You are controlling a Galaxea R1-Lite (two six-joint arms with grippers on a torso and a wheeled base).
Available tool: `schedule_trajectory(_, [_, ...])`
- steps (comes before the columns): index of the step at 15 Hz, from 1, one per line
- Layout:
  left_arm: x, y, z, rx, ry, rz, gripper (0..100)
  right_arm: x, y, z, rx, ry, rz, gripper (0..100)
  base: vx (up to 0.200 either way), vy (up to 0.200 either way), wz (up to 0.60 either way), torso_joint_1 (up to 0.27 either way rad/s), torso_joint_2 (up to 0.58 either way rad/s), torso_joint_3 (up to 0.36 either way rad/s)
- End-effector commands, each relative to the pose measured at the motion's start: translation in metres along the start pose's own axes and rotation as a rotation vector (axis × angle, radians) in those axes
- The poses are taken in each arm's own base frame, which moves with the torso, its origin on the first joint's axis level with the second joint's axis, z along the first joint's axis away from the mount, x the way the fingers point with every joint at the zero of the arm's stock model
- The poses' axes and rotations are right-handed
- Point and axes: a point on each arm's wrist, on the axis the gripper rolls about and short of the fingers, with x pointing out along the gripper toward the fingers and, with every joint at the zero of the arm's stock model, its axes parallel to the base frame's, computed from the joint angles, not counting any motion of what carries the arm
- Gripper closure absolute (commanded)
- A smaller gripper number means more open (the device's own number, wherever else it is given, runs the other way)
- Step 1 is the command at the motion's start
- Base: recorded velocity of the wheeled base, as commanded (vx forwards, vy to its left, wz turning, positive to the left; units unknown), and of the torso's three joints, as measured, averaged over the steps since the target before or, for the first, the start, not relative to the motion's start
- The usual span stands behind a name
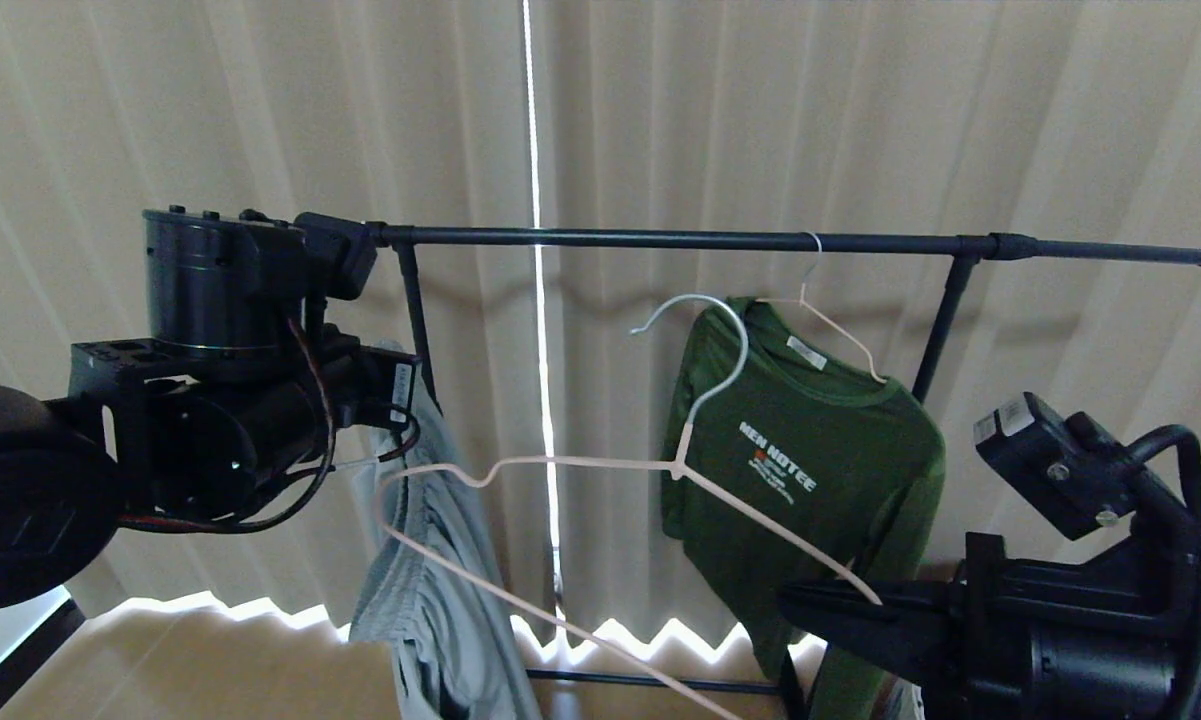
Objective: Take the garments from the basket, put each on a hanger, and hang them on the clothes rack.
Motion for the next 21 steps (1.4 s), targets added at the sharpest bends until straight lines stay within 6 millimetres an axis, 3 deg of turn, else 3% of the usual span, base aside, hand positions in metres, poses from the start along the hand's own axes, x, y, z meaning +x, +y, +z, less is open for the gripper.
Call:
schedule_trajectory(1, [0.0, 0.0, 0.0, 0.0, 0.0, 0.0, 100, -0.005, 0.005, 0.002, -0.009, -0.019, 0.022, 100, 0.0, 0.0, 0.0, 0.0, 0.0, 0.0])
schedule_trajectory(3, [-0.001, -0.001, 0.0, 0.002, -0.001, -0.003, 100, -0.004, 0.005, 0.001, -0.011, -0.012, 0.024, 100, 0.0, 0.0, 0.0, 0.0, 0.0, 0.0])
schedule_trajectory(9, [-0.013, 0.008, 0.001, 0.084, -0.002, 0.003, 100, 0.036, -0.005, 0.001, 0.001, 0.043, -0.149, 100, 0.0, 0.0, 0.0, 0.0, 0.0, 0.0])
schedule_trajectory(14, [-0.018, 0.009, -0.003, 0.127, 0.048, -0.006, 100, 0.063, -0.008, 0.017, 0.003, -0.04, -0.22, 100, 0.0, 0.0, 0.0, 0.0, 0.0, 0.0])
schedule_trajectory(21, [-0.021, 0.006, 0.002, 0.121, 0.037, -0.021, 100, 0.104, -0.013, 0.016, 0.02, -0.076, -0.244, 100, 0.0, 0.0, 0.0, 0.0, 0.0, 0.0])
